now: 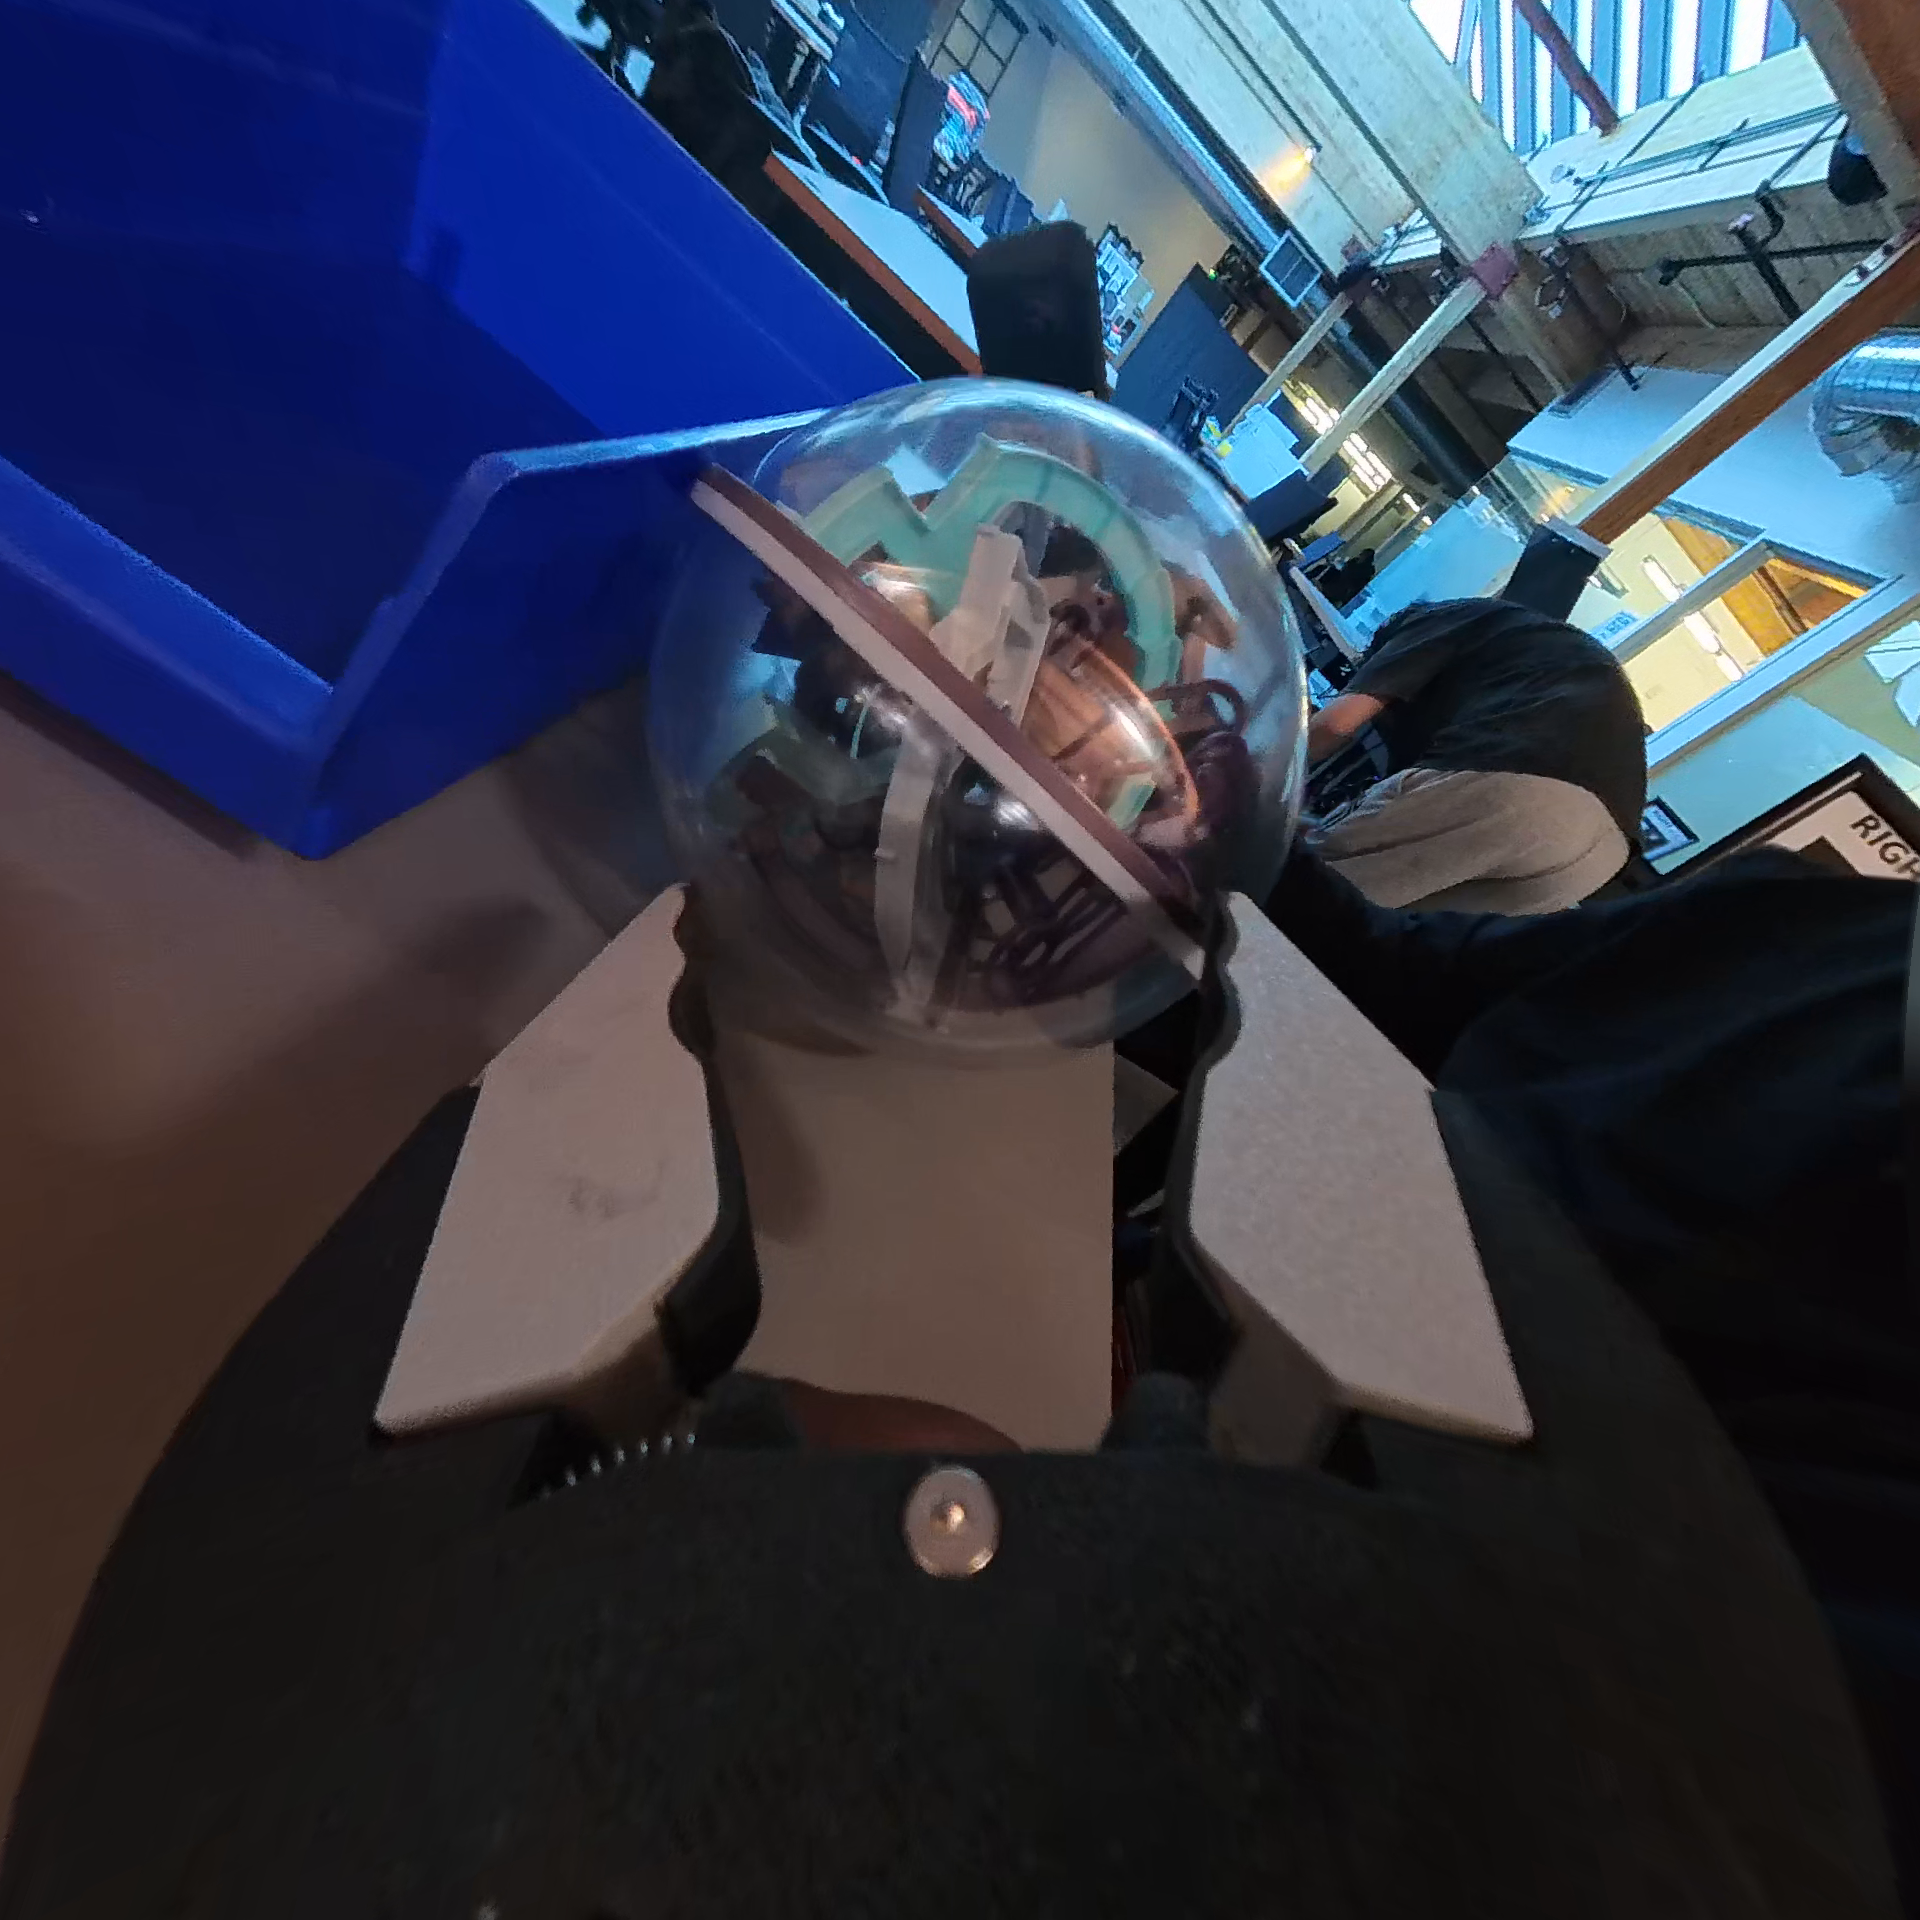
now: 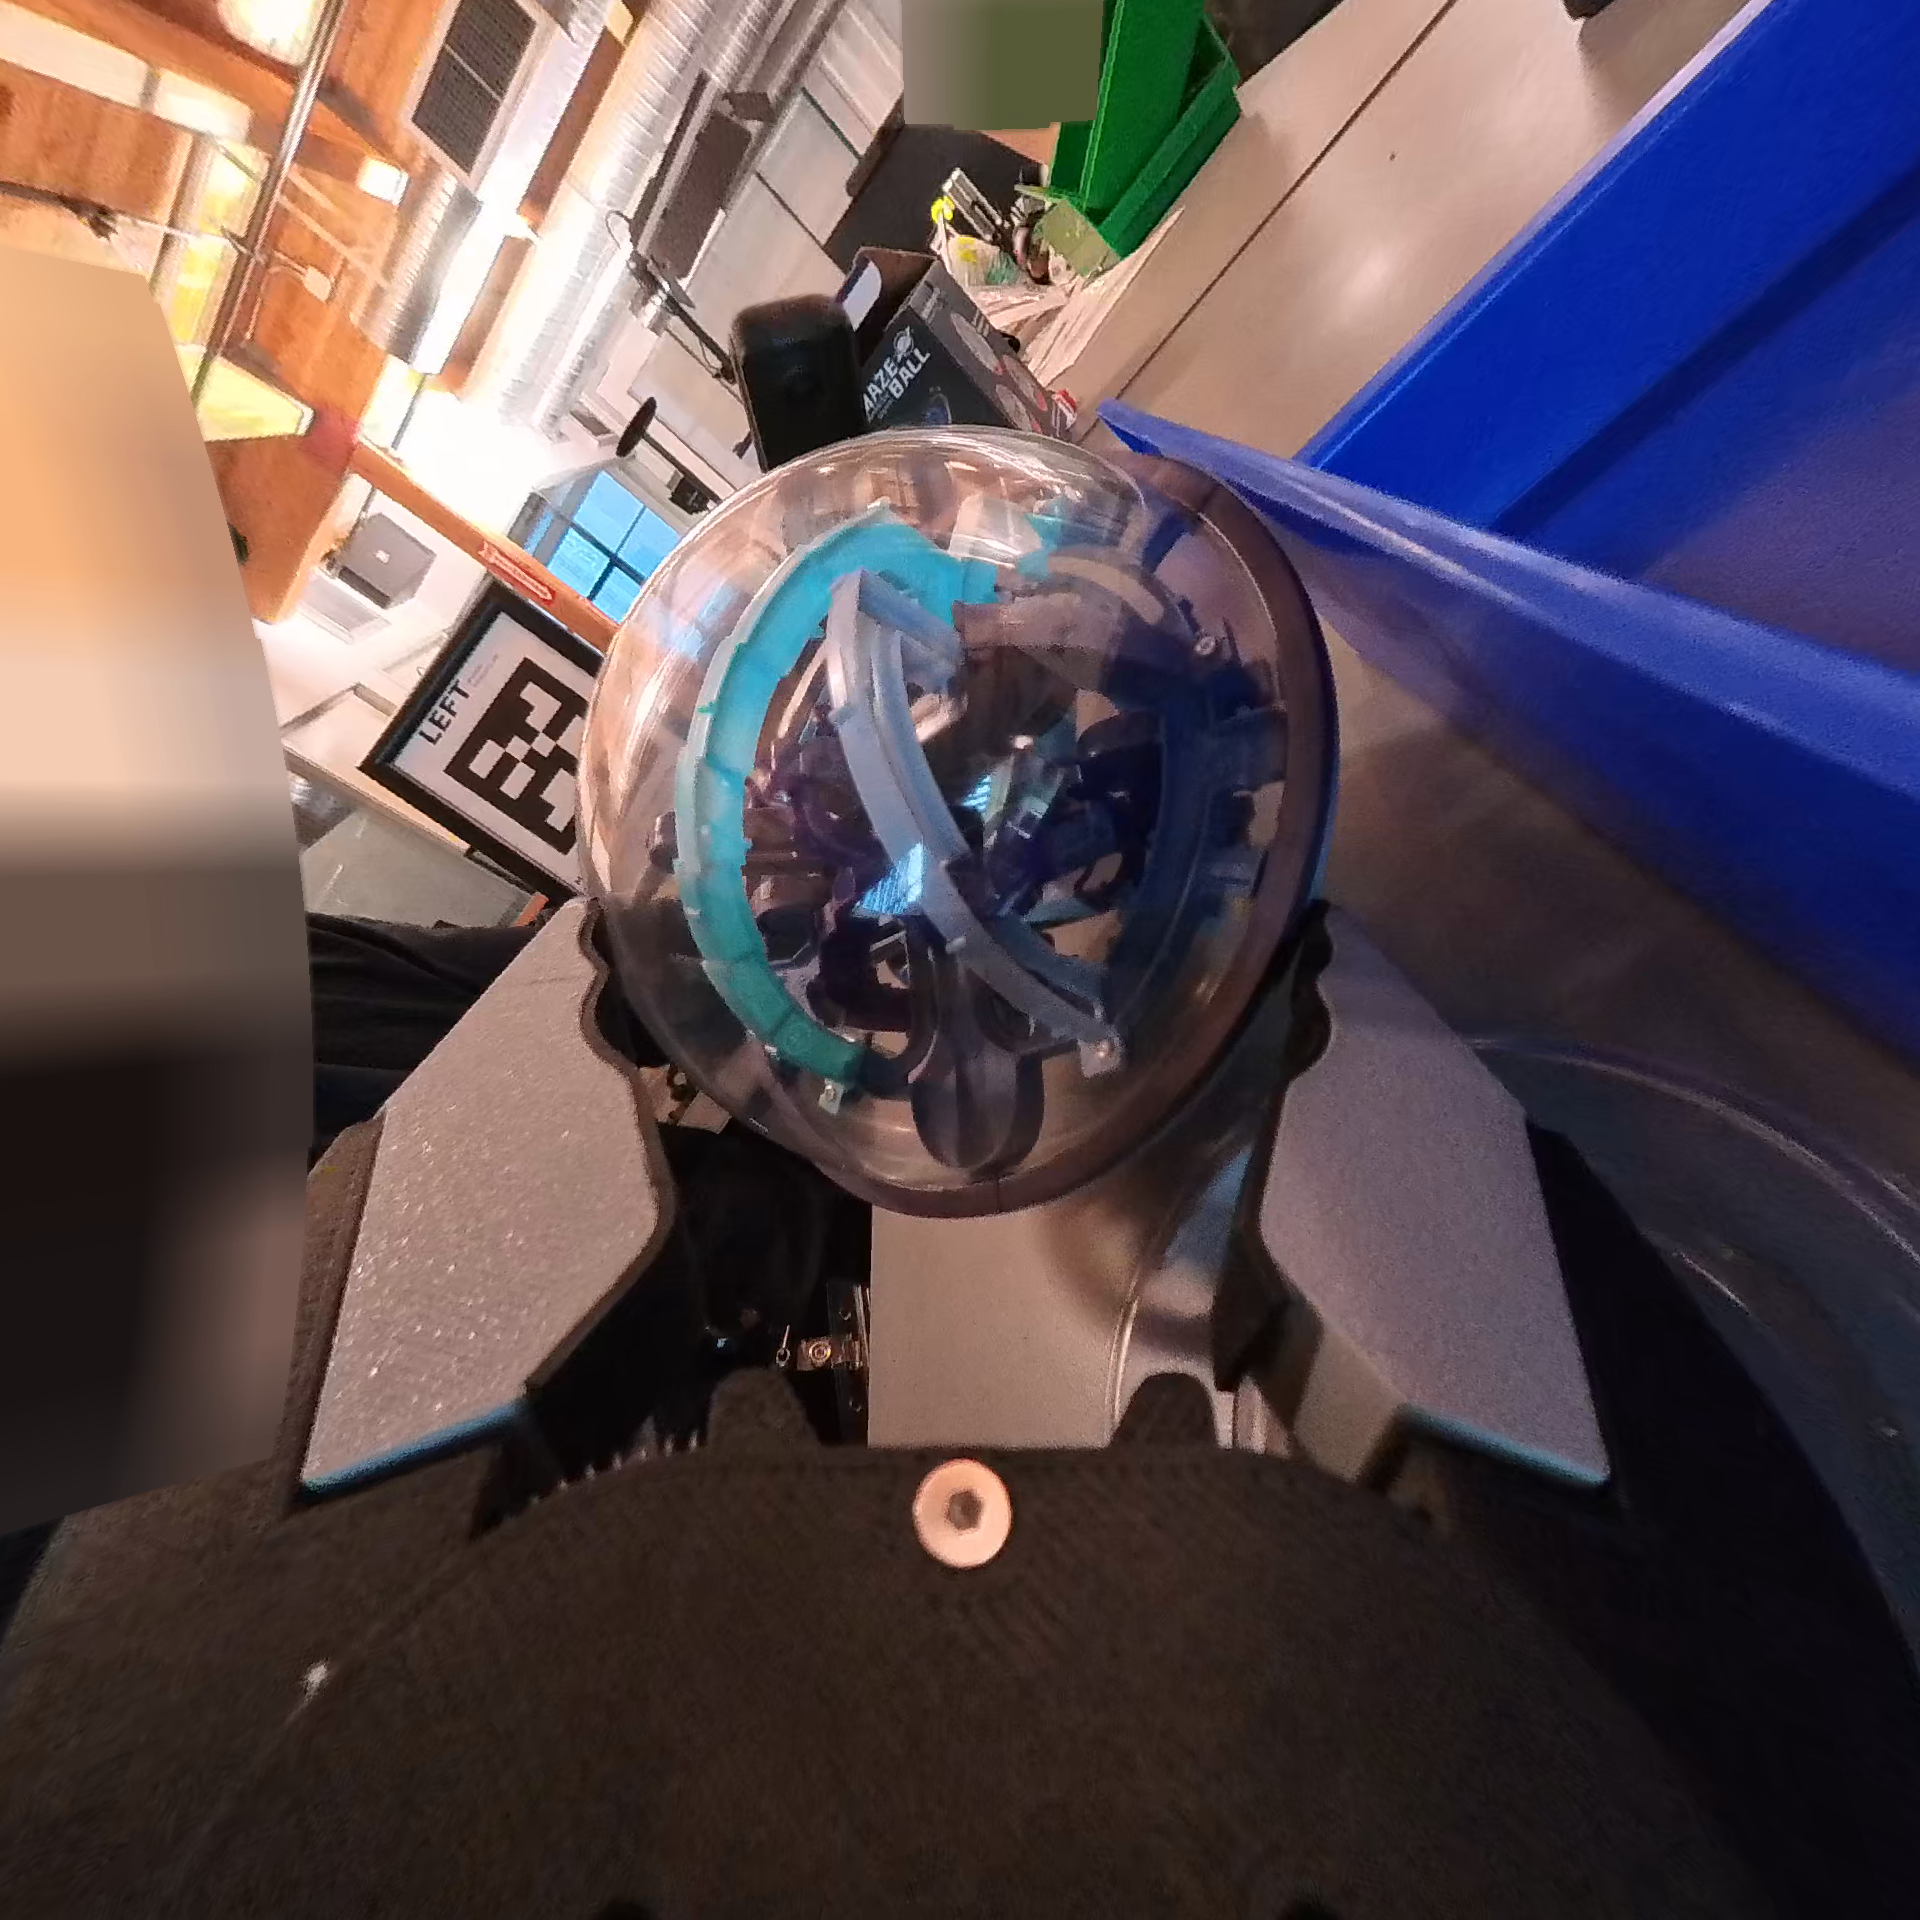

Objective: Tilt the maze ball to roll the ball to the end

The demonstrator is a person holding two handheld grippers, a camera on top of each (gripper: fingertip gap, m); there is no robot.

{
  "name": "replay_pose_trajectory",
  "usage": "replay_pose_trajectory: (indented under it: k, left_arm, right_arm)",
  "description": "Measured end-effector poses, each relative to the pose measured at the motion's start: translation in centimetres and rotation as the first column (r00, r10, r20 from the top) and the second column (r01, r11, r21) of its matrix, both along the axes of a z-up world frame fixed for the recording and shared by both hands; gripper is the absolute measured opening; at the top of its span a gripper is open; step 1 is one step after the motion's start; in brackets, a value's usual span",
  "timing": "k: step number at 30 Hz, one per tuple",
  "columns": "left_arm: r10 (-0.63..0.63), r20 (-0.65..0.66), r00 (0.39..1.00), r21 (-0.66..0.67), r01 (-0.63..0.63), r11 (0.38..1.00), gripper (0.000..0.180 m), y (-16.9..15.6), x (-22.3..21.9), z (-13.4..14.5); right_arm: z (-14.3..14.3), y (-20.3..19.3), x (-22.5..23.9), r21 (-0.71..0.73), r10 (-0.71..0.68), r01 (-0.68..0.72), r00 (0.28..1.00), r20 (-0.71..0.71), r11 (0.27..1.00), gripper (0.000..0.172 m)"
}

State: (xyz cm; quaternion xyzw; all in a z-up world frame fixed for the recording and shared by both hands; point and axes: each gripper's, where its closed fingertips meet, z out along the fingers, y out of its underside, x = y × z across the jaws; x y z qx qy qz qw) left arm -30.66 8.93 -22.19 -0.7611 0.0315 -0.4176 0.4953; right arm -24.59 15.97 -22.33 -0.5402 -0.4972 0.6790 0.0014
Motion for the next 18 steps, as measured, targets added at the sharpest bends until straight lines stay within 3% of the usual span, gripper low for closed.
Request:
replay_pose_trajectory:
  k: [6,11,18]
  left_arm:
    - [0.006,-0.033,0.999,-0.019,-0.006,1.000,0.101,-0.8,0.9,-0.9]
    - [0.007,-0.088,0.996,0.009,-0.007,1.000,0.099,-0.7,1.6,-0.6]
    - [0.032,-0.054,0.998,0.031,-0.030,0.999,0.094,-0.2,0.7,0.5]
  right_arm:
    - [0.0,-0.3,0.0,0.006,0.009,-0.009,1.000,0.001,1.000,0.124]
    - [0.1,-0.7,0.2,-0.009,0.034,-0.034,0.999,-0.001,0.999,0.120]
    - [-0.5,-1.0,0.5,0.034,0.038,-0.039,0.999,0.037,0.999,0.121]
